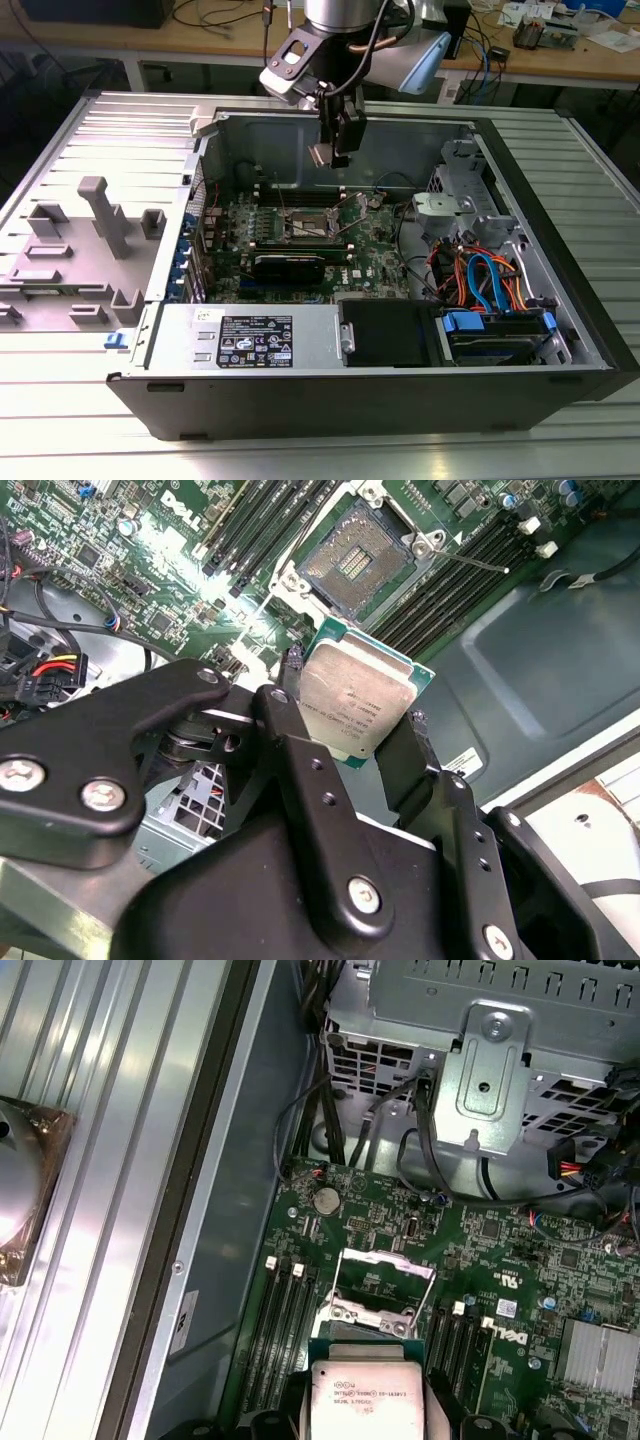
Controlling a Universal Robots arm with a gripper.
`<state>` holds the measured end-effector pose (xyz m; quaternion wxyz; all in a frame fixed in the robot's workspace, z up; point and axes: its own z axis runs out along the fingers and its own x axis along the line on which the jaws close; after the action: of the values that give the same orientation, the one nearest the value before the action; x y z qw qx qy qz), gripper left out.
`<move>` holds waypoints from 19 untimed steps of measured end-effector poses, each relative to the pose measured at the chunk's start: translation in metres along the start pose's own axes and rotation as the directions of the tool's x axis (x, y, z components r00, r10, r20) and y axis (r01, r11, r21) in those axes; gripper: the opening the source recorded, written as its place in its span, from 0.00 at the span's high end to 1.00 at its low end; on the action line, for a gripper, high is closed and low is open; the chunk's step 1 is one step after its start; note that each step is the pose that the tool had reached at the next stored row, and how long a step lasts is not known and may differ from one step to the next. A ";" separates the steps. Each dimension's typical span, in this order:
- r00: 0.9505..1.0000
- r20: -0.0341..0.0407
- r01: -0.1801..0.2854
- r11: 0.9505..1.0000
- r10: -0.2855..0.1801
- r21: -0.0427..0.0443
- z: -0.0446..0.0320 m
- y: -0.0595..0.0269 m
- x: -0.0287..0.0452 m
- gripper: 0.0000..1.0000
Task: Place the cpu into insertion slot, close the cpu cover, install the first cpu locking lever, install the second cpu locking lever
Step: 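Place the cpu into insertion slot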
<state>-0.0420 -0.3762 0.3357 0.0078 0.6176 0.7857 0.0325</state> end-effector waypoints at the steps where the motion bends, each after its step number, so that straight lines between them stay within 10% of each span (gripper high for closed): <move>1: 1.000 0.000 0.000 1.000 0.000 0.000 0.0000 0.0000 0.0000 0.46; 11: 1.000 0.000 -0.001 1.000 0.001 0.000 0.0009 -0.0004 0.0001 0.46; 19: 0.999 0.004 -0.054 0.998 0.054 0.017 0.0110 -0.0014 -0.0001 0.46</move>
<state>-0.0428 -0.3762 0.3246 0.0029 0.6389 0.7689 0.0251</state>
